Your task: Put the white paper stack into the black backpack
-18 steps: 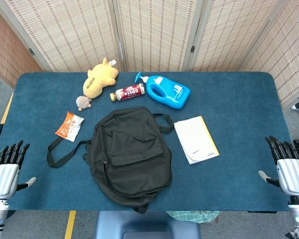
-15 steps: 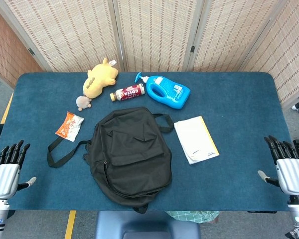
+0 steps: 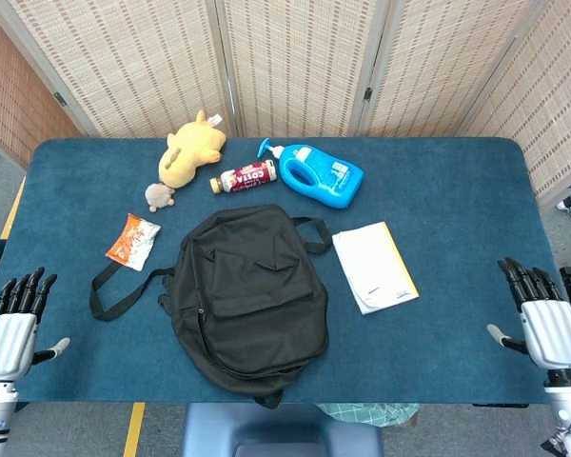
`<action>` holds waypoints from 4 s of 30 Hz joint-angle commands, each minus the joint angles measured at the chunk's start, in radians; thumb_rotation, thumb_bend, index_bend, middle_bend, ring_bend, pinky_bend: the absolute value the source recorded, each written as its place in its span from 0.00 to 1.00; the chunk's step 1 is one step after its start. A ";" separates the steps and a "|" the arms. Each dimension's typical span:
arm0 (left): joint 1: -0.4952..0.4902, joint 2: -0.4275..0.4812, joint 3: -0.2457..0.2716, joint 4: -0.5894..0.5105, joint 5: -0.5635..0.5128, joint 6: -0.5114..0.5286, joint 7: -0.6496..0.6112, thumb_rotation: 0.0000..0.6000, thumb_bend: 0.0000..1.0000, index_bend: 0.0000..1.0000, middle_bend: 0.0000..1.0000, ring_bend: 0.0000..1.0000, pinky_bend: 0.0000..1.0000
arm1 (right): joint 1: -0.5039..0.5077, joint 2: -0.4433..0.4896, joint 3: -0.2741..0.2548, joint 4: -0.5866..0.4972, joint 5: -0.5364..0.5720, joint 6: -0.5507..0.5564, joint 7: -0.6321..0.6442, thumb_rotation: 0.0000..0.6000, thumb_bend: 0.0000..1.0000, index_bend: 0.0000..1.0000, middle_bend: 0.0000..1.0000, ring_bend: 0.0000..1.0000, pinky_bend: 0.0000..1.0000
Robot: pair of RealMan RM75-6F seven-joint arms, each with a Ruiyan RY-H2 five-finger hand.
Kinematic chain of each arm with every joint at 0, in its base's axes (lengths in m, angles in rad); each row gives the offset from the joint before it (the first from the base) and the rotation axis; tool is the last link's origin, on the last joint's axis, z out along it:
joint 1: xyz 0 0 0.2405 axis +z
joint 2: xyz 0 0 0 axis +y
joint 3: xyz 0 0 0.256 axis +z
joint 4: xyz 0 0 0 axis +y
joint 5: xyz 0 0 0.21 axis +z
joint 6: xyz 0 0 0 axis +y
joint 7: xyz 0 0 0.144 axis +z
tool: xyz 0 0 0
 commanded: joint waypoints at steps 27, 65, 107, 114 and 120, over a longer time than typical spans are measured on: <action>0.012 0.014 0.008 -0.029 0.001 0.007 0.010 1.00 0.13 0.00 0.01 0.03 0.00 | 0.298 -0.300 0.056 0.438 0.115 -0.411 0.043 1.00 0.20 0.05 0.08 0.11 0.10; 0.000 -0.001 0.010 -0.018 -0.007 -0.016 0.004 1.00 0.13 0.00 0.01 0.03 0.00 | 0.430 -0.464 -0.072 0.578 -0.076 -0.383 0.131 1.00 0.20 0.05 0.05 0.07 0.07; 0.009 -0.002 0.021 -0.031 -0.002 -0.016 0.002 1.00 0.14 0.00 0.01 0.01 0.00 | 0.382 -0.601 -0.178 0.875 -0.217 -0.209 0.157 1.00 0.38 0.30 0.23 0.23 0.20; 0.008 -0.002 0.020 -0.032 -0.004 -0.019 0.003 1.00 0.13 0.00 0.01 0.01 0.00 | 0.388 -0.620 -0.176 0.908 -0.219 -0.199 0.170 1.00 0.38 0.30 0.23 0.23 0.20; 0.007 -0.002 0.019 -0.030 -0.006 -0.021 0.002 1.00 0.13 0.00 0.01 0.01 0.00 | 0.392 -0.628 -0.176 0.920 -0.217 -0.203 0.168 1.00 0.38 0.30 0.23 0.23 0.20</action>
